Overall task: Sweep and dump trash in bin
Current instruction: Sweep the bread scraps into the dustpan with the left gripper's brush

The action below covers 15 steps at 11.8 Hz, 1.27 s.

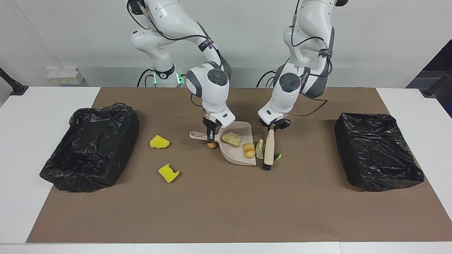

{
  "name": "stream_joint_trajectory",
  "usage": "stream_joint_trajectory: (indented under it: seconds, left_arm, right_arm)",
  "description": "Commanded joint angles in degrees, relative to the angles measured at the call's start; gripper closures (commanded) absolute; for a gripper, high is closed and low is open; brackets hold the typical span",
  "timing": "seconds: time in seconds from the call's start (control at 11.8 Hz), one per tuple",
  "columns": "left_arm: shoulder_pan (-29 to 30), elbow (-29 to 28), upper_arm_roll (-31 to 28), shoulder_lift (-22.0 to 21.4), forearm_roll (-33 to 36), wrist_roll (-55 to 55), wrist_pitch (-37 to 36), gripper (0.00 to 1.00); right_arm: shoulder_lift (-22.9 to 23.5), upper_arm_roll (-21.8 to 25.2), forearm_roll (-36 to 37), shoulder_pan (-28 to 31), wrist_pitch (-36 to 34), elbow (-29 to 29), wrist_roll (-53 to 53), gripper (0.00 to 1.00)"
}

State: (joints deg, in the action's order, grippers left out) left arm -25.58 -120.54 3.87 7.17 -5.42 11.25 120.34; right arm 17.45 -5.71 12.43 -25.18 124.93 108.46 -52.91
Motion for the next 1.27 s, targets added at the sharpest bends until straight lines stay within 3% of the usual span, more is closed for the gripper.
stream_joint_trajectory:
  seconds: [0.0, 0.25, 0.59, 1.02, 1.19]
  left_arm:
    - [-1.23, -1.89, -0.7, -6.27, -5.98, -1.06, -4.66, 1.0]
    - [0.52, 1.96, -1.4, -9.97, -9.87, -1.06, -4.85, 1.0]
    - [7.45, 8.29, -1.67, -10.59, -11.28, -0.44, -11.16, 1.0]
    - [14.58, 6.46, -1.84, -10.77, -9.1, -1.84, -10.74, 1.0]
    - [20.19, 4.97, -1.93, -11.21, -7.85, -9.1, -10.74, 1.0]
  right_arm:
    - [-0.66, -0.01, 1.01, 0.84, 1.37, 1.67, -0.61, 1.0]
    - [-0.66, -0.01, 1.8, 1.54, 1.37, 1.76, -0.7, 1.0]
    - [-0.66, 0.0, 1.81, 1.54, 1.28, 1.84, -0.7, 1.0]
    - [-1.19, 0.08, 4.62, 0.75, -1.69, 1.93, -0.7, 1.0]
    - [-1.45, -0.09, 7.33, 0.57, -3.97, 1.5, -0.7, 1.0]
